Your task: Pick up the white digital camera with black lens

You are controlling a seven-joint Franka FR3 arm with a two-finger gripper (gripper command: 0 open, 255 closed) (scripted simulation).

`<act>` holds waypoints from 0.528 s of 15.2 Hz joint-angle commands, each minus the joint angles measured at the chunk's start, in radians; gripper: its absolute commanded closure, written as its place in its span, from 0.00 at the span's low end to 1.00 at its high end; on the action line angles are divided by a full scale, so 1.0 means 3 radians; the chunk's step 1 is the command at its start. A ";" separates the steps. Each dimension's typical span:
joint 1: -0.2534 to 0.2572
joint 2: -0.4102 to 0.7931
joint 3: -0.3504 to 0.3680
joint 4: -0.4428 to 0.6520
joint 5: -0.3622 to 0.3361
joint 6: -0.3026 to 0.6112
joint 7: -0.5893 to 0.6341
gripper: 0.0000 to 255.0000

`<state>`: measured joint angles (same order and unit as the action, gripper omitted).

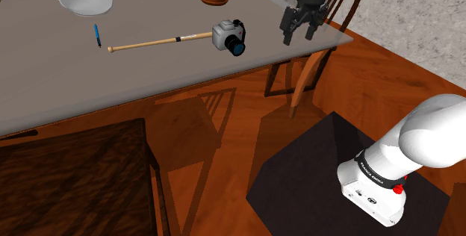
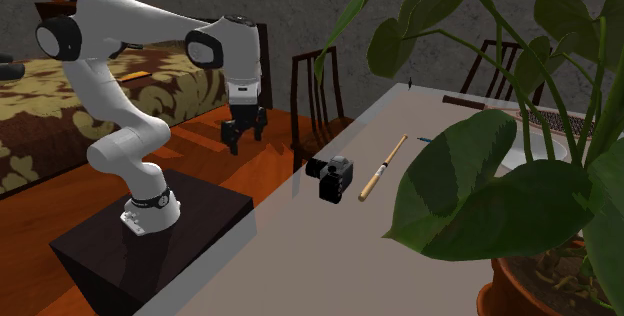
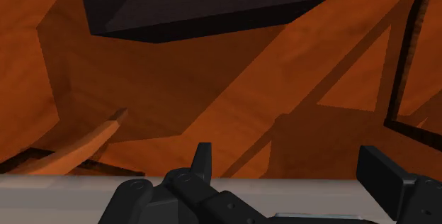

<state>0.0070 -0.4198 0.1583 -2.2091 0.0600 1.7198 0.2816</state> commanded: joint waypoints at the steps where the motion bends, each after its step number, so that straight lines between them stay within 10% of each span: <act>1: 0.0005 0.0246 0.0057 0.0168 -0.0001 0.0105 0.0081 0.00; 8: 0.0035 0.1105 0.0219 0.0863 -0.0103 0.0342 0.0366 0.00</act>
<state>0.0176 -0.1423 0.2188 -2.0046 0.0389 1.8199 0.3795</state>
